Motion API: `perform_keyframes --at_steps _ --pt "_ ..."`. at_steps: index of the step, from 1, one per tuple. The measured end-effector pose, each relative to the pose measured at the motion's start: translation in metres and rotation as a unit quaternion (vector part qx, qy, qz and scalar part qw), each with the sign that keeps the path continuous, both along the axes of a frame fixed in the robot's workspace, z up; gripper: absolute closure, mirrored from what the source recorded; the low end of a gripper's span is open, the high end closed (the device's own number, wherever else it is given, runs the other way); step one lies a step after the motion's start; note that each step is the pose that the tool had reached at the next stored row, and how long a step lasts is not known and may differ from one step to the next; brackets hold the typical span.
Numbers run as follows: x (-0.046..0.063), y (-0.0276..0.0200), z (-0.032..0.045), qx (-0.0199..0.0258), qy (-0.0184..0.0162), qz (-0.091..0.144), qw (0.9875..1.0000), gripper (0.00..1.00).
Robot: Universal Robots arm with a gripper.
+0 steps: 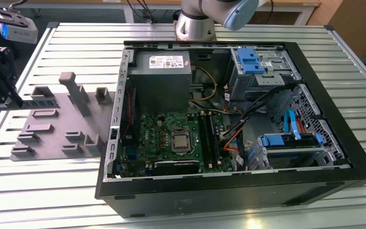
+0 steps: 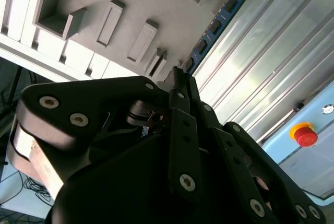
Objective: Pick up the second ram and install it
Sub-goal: 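Pick up the second ram and move it above second insertion slot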
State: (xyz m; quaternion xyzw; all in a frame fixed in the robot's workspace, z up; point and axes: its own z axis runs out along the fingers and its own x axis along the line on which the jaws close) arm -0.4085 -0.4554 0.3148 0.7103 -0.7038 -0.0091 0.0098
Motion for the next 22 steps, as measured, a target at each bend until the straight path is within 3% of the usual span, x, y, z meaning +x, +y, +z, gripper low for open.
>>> perform_keyframes --at_steps 22 --pt "0.0 0.0 0.0257 0.0 0.0 0.0 1.0 0.86"
